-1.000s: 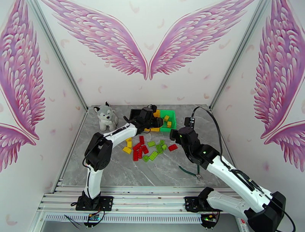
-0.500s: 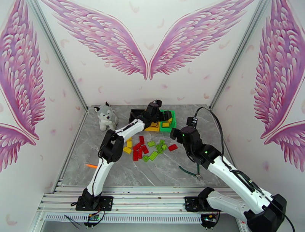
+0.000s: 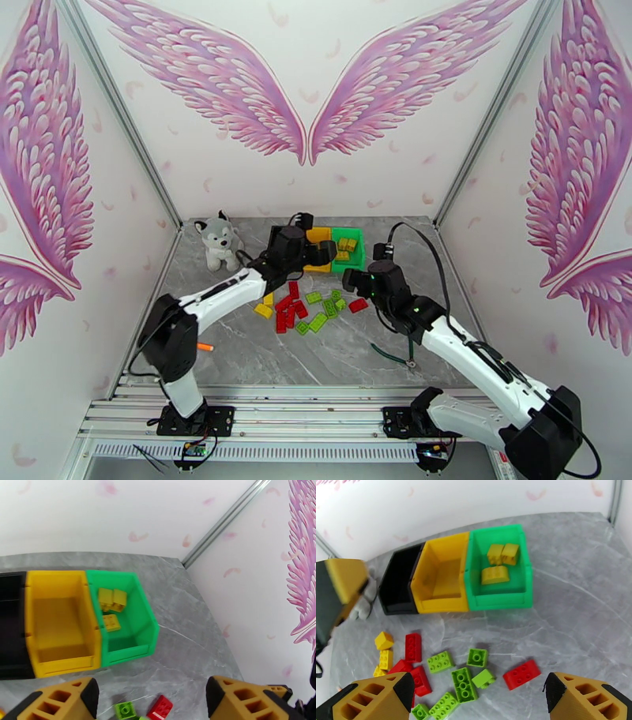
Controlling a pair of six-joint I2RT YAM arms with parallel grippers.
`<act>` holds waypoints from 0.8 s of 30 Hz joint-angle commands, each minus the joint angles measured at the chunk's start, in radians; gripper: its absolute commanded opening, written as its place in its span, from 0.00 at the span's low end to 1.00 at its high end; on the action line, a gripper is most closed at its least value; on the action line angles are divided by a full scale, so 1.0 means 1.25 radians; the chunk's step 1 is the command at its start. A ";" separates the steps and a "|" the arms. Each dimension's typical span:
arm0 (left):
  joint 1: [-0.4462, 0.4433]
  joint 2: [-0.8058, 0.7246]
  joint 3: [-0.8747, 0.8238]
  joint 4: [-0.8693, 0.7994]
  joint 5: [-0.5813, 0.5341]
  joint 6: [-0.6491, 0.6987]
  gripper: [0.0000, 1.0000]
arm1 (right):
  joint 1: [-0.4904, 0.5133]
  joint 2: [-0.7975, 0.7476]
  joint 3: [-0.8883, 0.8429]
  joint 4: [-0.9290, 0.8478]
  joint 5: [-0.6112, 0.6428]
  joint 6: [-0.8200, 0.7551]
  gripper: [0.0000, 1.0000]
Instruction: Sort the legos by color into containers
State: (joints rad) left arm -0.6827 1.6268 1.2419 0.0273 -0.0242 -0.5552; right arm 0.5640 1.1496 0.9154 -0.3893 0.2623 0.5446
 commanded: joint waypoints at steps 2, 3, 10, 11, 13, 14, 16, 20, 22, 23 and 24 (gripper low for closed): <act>-0.002 -0.130 -0.169 -0.052 -0.212 0.054 0.83 | 0.029 0.048 0.020 0.047 -0.114 -0.019 0.93; -0.001 -0.159 -0.208 -0.065 -0.245 0.053 0.85 | 0.041 0.059 0.024 0.050 -0.117 -0.020 0.93; 0.015 -0.240 -0.355 -0.123 -0.331 0.040 0.93 | 0.119 0.146 0.056 0.063 -0.109 -0.038 0.92; 0.020 -0.236 -0.367 -0.124 -0.333 0.037 0.93 | 0.129 0.162 0.060 0.064 -0.108 -0.039 0.92; 0.030 -0.218 -0.380 -0.124 -0.335 0.030 0.94 | 0.144 0.190 0.073 0.061 -0.108 -0.041 0.91; 0.037 -0.204 -0.384 -0.123 -0.334 0.026 0.94 | 0.152 0.204 0.080 0.059 -0.108 -0.041 0.91; 0.047 -0.172 -0.384 -0.113 -0.327 0.023 0.93 | 0.165 0.221 0.091 0.055 -0.106 -0.044 0.90; 0.073 -0.089 -0.362 -0.095 -0.295 0.028 0.90 | 0.178 0.236 0.099 0.053 -0.105 -0.043 0.90; 0.087 -0.046 -0.343 -0.089 -0.277 0.032 0.88 | 0.181 0.236 0.101 0.051 -0.106 -0.043 0.90; 0.093 -0.023 -0.331 -0.089 -0.270 0.034 0.87 | 0.181 0.235 0.101 0.051 -0.105 -0.042 0.90; 0.100 -0.004 -0.321 -0.089 -0.265 0.035 0.86 | 0.182 0.234 0.101 0.050 -0.104 -0.043 0.90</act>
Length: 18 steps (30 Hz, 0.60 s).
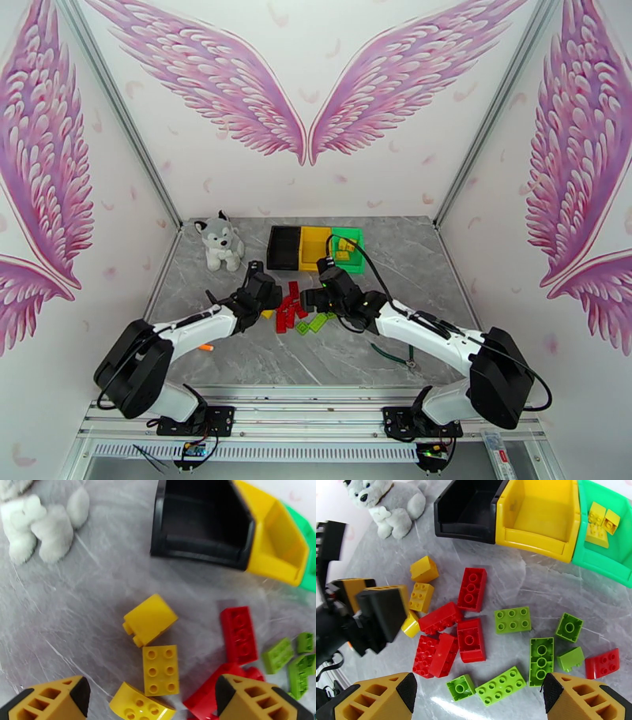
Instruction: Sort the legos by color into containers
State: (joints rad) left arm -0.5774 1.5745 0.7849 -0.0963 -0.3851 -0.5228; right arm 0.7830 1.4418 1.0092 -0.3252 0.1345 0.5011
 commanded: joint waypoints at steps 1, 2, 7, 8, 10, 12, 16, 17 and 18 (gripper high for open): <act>0.020 0.054 0.052 0.010 0.025 0.010 0.85 | 0.008 0.000 0.025 -0.001 -0.001 -0.008 0.90; 0.023 0.067 0.056 0.014 0.026 0.010 0.85 | 0.007 -0.003 0.025 -0.001 -0.001 -0.009 0.90; 0.028 0.106 0.078 0.026 0.030 0.010 0.85 | 0.009 -0.007 0.024 -0.005 0.012 -0.012 0.90; 0.029 0.114 0.085 0.026 0.029 0.011 0.85 | 0.009 -0.008 0.025 -0.004 0.013 -0.013 0.90; 0.032 0.129 0.101 0.024 0.034 0.013 0.84 | 0.009 -0.010 0.024 -0.006 0.011 -0.011 0.90; 0.035 0.148 0.124 0.016 0.037 0.017 0.82 | 0.009 -0.014 0.023 -0.006 0.011 -0.011 0.90; 0.042 0.179 0.157 0.008 0.037 0.023 0.80 | 0.009 -0.019 0.021 -0.007 0.012 -0.012 0.90; 0.046 0.187 0.164 0.009 0.040 0.023 0.80 | 0.009 -0.021 0.021 -0.007 0.013 -0.009 0.90; 0.050 0.195 0.172 0.008 0.047 0.024 0.79 | 0.009 -0.022 0.021 -0.007 0.015 -0.009 0.90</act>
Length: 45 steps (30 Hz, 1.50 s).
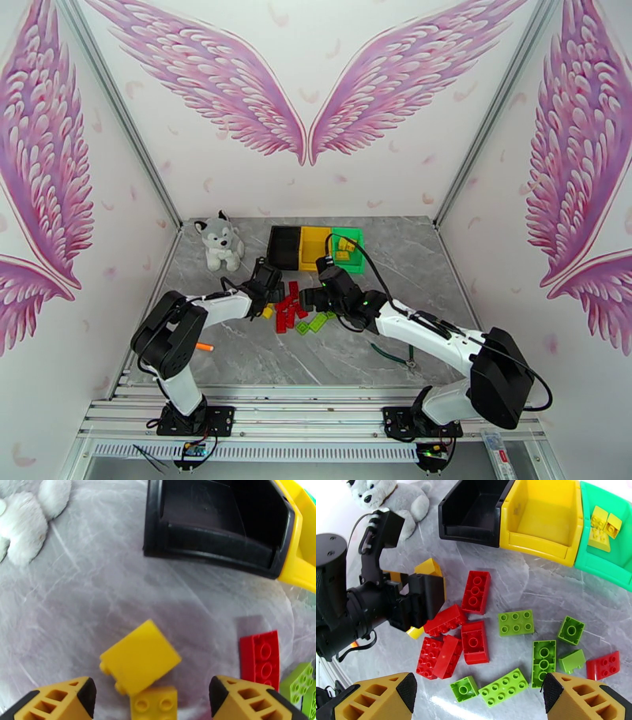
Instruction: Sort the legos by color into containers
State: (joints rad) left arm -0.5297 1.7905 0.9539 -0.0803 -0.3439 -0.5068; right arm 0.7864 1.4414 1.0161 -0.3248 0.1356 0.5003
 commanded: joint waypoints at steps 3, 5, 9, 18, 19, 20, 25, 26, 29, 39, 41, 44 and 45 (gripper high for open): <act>0.017 0.045 0.058 -0.005 0.033 0.012 0.76 | 0.006 -0.022 0.016 -0.009 0.016 -0.010 0.90; 0.019 0.059 0.072 -0.007 0.041 0.014 0.75 | 0.007 -0.021 0.017 -0.010 0.018 -0.010 0.90; 0.018 0.082 0.103 -0.010 0.060 0.015 0.72 | 0.006 -0.020 0.017 -0.010 0.020 -0.010 0.90; 0.012 0.112 0.140 -0.040 0.029 0.019 0.62 | 0.005 -0.018 0.018 -0.012 0.024 -0.008 0.90; 0.011 0.111 0.139 -0.044 0.023 0.021 0.61 | 0.005 -0.019 0.017 -0.013 0.023 -0.008 0.90; 0.009 0.111 0.141 -0.049 0.014 0.024 0.59 | 0.005 -0.018 0.017 -0.013 0.023 -0.007 0.90; -0.004 0.103 0.143 -0.071 -0.027 0.043 0.53 | 0.005 -0.018 0.018 -0.013 0.026 -0.006 0.90; -0.008 0.101 0.143 -0.075 -0.034 0.045 0.50 | 0.005 -0.019 0.018 -0.013 0.027 -0.006 0.90; -0.015 0.084 0.138 -0.079 -0.050 0.050 0.40 | 0.005 -0.020 0.016 -0.014 0.035 -0.007 0.90; -0.038 -0.035 0.108 -0.077 -0.003 0.054 0.30 | -0.007 -0.022 0.009 -0.004 0.043 -0.003 0.91; -0.041 -0.059 0.099 -0.060 0.044 0.053 0.30 | -0.018 -0.029 -0.003 0.010 0.027 0.000 0.91; -0.047 -0.083 0.090 -0.023 0.142 0.047 0.29 | -0.045 -0.044 -0.027 0.042 -0.019 0.010 0.91; -0.050 -0.087 0.091 -0.009 0.178 0.045 0.29 | -0.057 -0.049 -0.038 0.058 -0.041 0.016 0.91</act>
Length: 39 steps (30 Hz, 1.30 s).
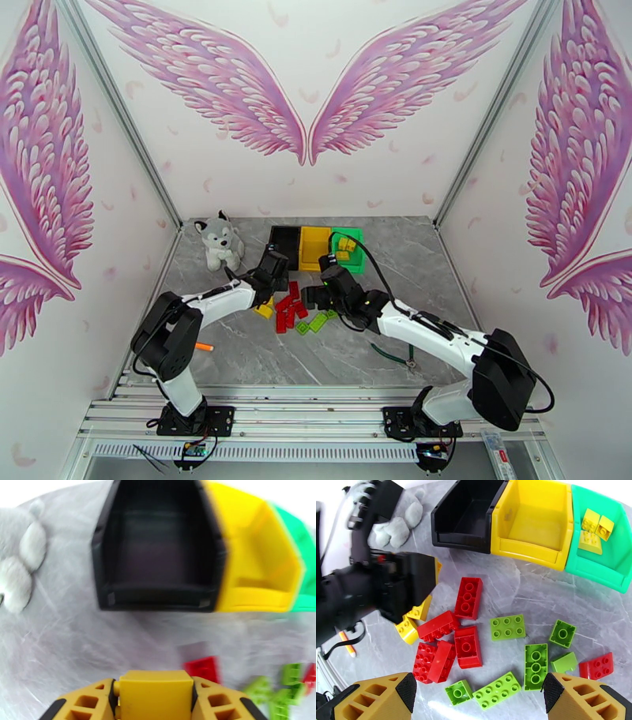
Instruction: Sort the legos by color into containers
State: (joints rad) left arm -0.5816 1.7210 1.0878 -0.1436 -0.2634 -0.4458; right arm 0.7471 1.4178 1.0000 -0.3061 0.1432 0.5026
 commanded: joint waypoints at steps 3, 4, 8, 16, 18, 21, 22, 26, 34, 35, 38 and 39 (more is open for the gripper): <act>-0.011 -0.027 -0.009 0.086 0.218 -0.021 0.29 | -0.056 -0.041 -0.048 0.073 -0.088 0.028 0.91; -0.012 -0.022 -0.003 0.097 0.245 -0.027 0.29 | -0.067 -0.045 -0.055 0.078 -0.097 0.033 0.91; -0.016 0.021 0.039 0.151 0.344 -0.058 0.29 | -0.110 -0.077 -0.087 0.091 -0.096 0.054 0.91; -0.026 0.196 0.225 0.237 0.477 -0.134 0.29 | -0.123 -0.195 -0.134 0.034 0.099 0.079 0.94; -0.026 0.247 0.281 0.262 0.502 -0.161 0.30 | -0.124 -0.227 -0.146 0.027 0.126 0.085 0.95; -0.028 0.319 0.370 0.290 0.541 -0.195 0.31 | -0.127 -0.265 -0.161 0.030 0.143 0.084 0.96; -0.028 0.340 0.398 0.293 0.552 -0.202 0.31 | -0.126 -0.274 -0.163 0.029 0.146 0.084 0.97; -0.031 0.431 0.527 0.279 0.569 -0.233 0.34 | -0.128 -0.287 -0.163 0.024 0.149 0.083 0.98; -0.032 0.493 0.628 0.292 0.565 -0.271 0.73 | -0.129 -0.267 -0.156 0.024 0.129 0.084 0.98; -0.032 0.484 0.619 0.299 0.562 -0.269 0.75 | -0.129 -0.267 -0.157 0.023 0.126 0.083 0.98; -0.034 0.437 0.572 0.306 0.547 -0.252 0.77 | -0.130 -0.268 -0.158 0.028 0.119 0.082 0.98; -0.036 0.413 0.545 0.311 0.537 -0.241 0.76 | -0.129 -0.268 -0.159 0.029 0.115 0.082 0.98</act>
State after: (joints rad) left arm -0.6174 2.3226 1.8229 0.2165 0.4248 -0.7654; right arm 0.5934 1.0798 0.8093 -0.2546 0.2996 0.5880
